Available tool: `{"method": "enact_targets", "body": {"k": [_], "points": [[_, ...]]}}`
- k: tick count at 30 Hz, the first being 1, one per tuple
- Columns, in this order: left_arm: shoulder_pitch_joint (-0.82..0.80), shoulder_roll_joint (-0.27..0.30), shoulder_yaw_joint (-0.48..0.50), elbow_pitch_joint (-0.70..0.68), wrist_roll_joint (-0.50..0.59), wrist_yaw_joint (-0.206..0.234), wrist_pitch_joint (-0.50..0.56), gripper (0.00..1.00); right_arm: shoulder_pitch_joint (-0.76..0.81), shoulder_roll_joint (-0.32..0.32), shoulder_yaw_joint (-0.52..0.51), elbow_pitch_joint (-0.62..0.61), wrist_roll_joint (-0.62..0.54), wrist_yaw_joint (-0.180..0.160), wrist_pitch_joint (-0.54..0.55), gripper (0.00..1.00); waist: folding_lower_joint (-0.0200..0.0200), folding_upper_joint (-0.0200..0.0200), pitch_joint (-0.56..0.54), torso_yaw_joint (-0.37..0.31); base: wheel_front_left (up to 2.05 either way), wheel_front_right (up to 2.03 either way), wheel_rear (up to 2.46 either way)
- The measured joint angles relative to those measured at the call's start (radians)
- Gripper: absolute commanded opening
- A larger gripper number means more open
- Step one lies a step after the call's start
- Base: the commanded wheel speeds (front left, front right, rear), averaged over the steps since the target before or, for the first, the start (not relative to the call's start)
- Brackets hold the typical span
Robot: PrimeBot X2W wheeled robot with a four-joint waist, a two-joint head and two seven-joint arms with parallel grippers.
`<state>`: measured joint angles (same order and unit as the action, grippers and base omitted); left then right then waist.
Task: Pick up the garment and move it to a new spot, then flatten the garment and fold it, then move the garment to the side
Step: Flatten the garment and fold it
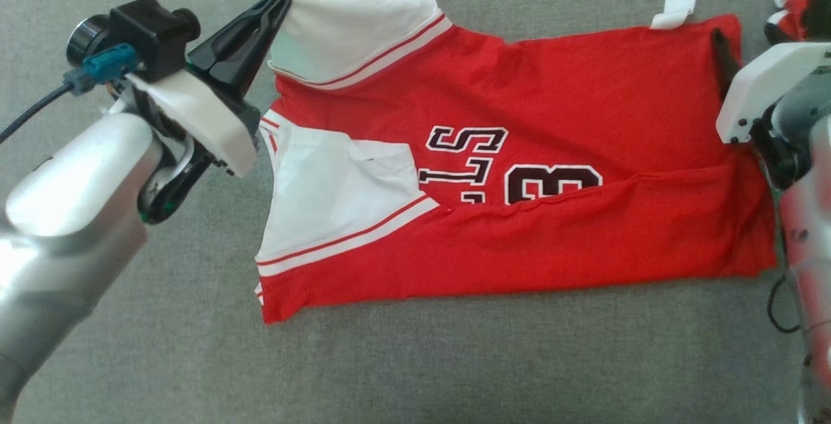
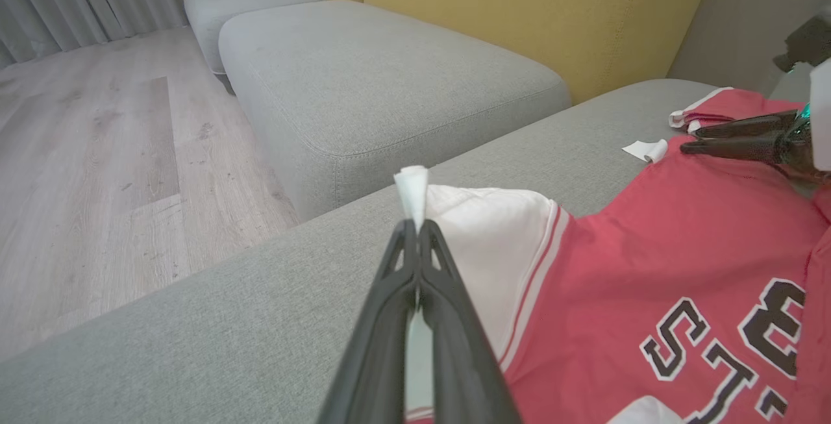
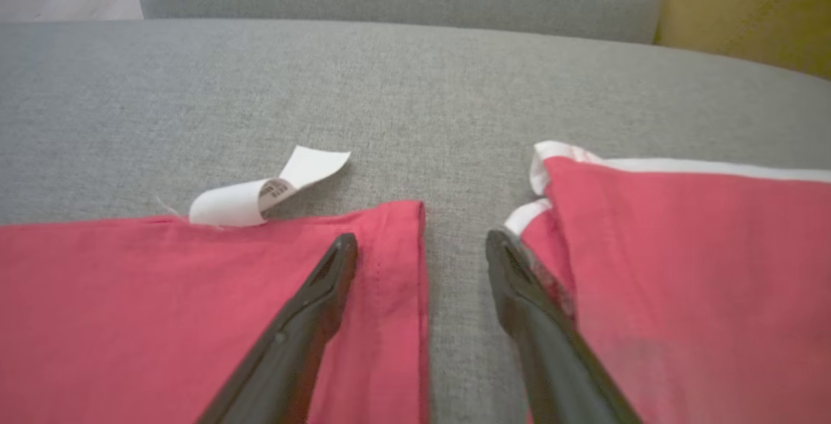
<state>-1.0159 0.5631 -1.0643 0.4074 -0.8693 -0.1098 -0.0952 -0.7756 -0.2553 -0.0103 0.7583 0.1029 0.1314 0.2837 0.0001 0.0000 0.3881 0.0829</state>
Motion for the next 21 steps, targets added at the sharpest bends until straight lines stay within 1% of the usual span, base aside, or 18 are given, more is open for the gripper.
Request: {"method": "enact_targets", "body": {"k": [4, 9, 10, 11, 18, 21], "points": [[-0.001, 0.002, -0.002, -0.025, 0.001, 0.010, 0.007, 0.00, -0.042, -0.010, 0.039, 0.062, -0.005, 0.000, 0.007, 1.00, 0.0001, 0.0000, 0.019, 0.007, 0.00, 0.00, 0.00], [-0.003, 0.005, -0.003, -0.039, 0.001, 0.018, 0.016, 0.00, -0.090, -0.029, 0.100, 0.102, -0.005, 0.000, 0.001, 1.00, 0.0000, 0.0000, 0.031, 0.013, 0.00, 0.00, 0.00], [-0.004, 0.005, -0.003, -0.039, 0.001, 0.019, 0.016, 0.00, -0.098, -0.032, 0.107, 0.112, -0.001, 0.000, -0.002, 0.58, 0.0000, 0.0000, 0.033, 0.013, 0.00, 0.00, 0.00], [-0.004, 0.006, -0.003, -0.039, 0.001, 0.022, 0.022, 0.00, -0.105, -0.034, 0.115, 0.120, 0.006, 0.000, -0.004, 0.00, 0.0000, 0.0000, 0.033, 0.013, 0.00, 0.00, 0.00], [-0.008, 0.020, 0.002, -0.003, 0.001, 0.045, 0.023, 0.00, -0.128, -0.032, 0.129, 0.139, 0.082, 0.000, -0.111, 0.00, 0.0000, 0.0000, 0.030, 0.000, 0.00, 0.00, 0.00], [-0.029, 0.025, 0.009, 0.024, 0.003, 0.053, 0.020, 0.00, -0.162, -0.026, 0.132, 0.132, 0.138, 0.000, -0.145, 0.00, -0.0001, 0.0000, 0.028, -0.013, 0.00, 0.00, 0.00]]}}
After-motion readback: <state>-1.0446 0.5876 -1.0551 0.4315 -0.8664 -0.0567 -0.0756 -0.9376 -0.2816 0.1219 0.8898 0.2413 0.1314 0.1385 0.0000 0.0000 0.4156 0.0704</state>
